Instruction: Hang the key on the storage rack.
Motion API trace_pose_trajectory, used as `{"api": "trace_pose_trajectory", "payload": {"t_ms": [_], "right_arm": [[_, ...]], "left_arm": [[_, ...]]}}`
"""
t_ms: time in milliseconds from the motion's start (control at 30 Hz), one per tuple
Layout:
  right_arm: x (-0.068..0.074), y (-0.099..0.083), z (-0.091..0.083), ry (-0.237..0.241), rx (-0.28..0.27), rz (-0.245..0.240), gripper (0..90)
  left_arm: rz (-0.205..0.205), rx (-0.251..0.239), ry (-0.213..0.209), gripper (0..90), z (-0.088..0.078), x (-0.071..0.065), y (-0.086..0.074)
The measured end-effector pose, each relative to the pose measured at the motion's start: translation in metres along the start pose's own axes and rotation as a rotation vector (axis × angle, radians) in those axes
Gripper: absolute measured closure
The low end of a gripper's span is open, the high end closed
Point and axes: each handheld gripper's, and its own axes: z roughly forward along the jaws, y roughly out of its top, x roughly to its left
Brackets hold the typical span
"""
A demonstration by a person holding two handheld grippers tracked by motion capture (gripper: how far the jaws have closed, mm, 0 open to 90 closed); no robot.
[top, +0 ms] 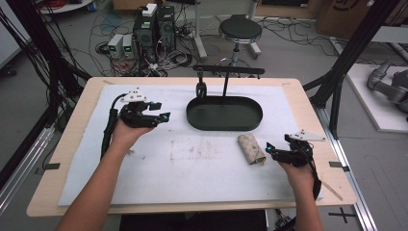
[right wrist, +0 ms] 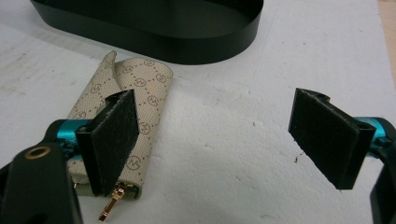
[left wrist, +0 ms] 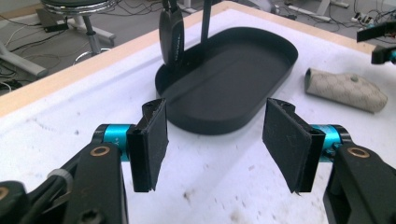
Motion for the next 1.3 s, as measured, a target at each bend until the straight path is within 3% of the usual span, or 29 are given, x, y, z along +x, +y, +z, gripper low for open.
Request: {"api": "trace_pose_trajectory", "payload": {"t_ms": [300,533,900,1100,1300], "right_arm": [[0.002,0.000,0.001,0.003,0.003,0.002,16.7],[0.003,0.000,0.003,0.002,0.005,-0.005,16.7],[0.004,0.000,0.002,0.004,0.004,0.011,16.7],[0.004,-0.001,0.003,0.002,0.005,0.017,16.6],[0.006,-0.003,0.006,-0.002,0.017,0.014,16.6]], "left_arm": [[-0.001,0.015,-0.013,37.5,-0.013,-0.001,-0.024],[-0.004,0.031,-0.026,35.1,-0.026,-0.009,-0.052],[0.010,0.058,-0.006,28.0,-0.038,-0.015,-0.075],[-0.007,0.068,0.007,22.8,-0.047,-0.005,-0.083],[-0.025,0.066,0.050,19.4,-0.063,0.008,-0.092]]}}
